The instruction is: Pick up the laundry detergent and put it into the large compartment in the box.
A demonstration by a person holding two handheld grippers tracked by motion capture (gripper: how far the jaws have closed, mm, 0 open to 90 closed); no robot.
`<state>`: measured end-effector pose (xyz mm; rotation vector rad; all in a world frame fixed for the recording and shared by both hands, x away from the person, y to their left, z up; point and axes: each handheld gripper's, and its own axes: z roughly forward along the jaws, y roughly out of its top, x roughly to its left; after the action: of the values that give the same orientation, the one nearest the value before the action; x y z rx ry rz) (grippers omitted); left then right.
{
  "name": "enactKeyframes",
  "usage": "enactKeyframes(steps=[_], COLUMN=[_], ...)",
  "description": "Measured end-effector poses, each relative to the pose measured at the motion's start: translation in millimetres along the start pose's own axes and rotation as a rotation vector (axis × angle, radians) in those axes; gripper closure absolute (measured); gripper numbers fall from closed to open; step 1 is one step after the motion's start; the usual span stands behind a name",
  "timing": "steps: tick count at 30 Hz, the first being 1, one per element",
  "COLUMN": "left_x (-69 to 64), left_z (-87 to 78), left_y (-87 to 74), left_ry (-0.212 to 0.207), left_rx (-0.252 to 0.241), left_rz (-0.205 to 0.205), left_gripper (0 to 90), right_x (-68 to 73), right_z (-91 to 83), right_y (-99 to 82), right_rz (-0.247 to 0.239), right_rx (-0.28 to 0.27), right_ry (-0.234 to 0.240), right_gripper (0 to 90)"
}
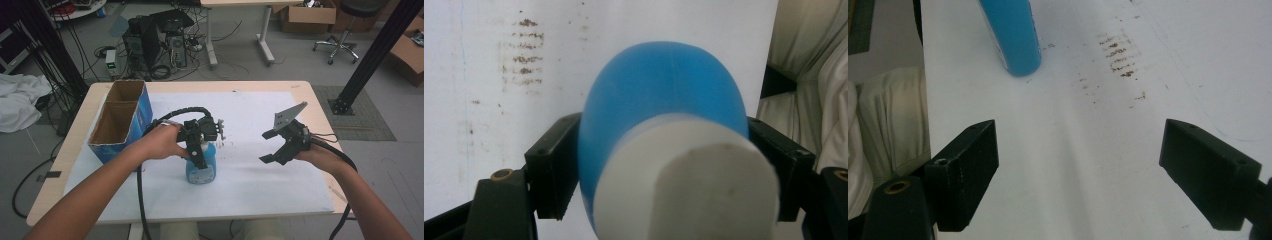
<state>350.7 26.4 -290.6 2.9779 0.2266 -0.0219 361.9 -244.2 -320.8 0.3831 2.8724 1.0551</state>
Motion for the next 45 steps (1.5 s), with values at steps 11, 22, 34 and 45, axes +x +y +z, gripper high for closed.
enactKeyframes(steps=[11,22,34,45], left_x=[-0.1,-0.1,-1.1,-6.8], left_z=[-0.9,-2.9,-3.5,-23.7], left_y=[0.2,-1.0,-1.8,3.0], left_ry=[0.006,0.015,0.023,0.007], left_rx=[-0.008,-0.018,-0.021,-0.023], left_rz=[0.012,0.013,0.016,-0.025], left_gripper=[30.5,34.9,37.6,38.0], right_x=[0.0,0.2,0.2,-1.5], right_z=[0.3,-1.2,-0.3,-0.3], right_y=[0.9,0.4,-1.2,-3.8], right_rz=[0.000,0.000,0.005,0.009], right_rx=[-0.003,-0.007,-0.008,-0.009], right_ry=[0.002,0.001,0.006,0.007], right_gripper=[15.8,15.9,16.1,16.2])
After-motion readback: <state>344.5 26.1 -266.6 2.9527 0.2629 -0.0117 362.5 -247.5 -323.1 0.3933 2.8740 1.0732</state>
